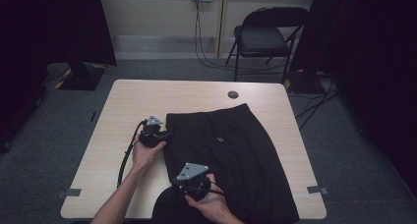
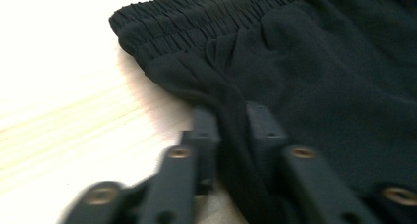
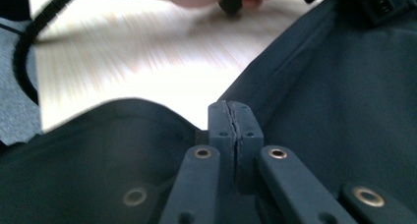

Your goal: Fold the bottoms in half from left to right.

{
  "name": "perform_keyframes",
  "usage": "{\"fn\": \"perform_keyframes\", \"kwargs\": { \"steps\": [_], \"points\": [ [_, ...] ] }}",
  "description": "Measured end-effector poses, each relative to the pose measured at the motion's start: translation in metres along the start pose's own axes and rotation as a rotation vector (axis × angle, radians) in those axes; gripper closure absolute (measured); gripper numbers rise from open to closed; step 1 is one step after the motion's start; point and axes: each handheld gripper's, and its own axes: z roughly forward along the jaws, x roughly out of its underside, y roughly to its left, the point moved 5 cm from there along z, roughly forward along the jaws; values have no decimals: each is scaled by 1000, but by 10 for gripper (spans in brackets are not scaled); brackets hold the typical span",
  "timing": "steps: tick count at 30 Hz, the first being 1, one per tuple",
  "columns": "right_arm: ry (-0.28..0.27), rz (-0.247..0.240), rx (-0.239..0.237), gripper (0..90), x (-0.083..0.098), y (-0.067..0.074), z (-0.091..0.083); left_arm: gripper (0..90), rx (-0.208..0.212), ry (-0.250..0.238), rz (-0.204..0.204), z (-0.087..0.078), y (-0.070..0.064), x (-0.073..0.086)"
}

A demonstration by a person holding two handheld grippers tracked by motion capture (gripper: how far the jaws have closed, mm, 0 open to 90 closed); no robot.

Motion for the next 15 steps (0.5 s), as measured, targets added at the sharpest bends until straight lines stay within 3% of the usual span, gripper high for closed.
{"fn": "perform_keyframes", "kwargs": {
  "steps": [1,3,5,10,11,13,14,15],
  "points": [
    [-8,3,-5,889,-2,1,-1,879,7,-13,-11,-1,1,-1],
    [-37,14,-22,891,-12,2,-5,887,42,-80,-88,-10,5,-7],
    [-62,11,-27,892,-21,3,-8,887,47,-121,-125,-18,9,-13],
    [-115,-6,-42,894,-45,7,-15,887,43,-138,-122,-30,13,-26],
    [-150,-22,-46,894,-62,10,-21,887,69,-183,-161,-39,14,-36],
    [-172,-23,-54,896,-73,12,-25,887,56,-199,-125,-48,12,-47],
    [-184,-24,-56,897,-79,13,-27,887,56,-199,-125,-48,12,-47],
    [-198,-30,-58,898,-86,14,-29,887,63,-220,-128,-57,14,-58]
  ]
}}
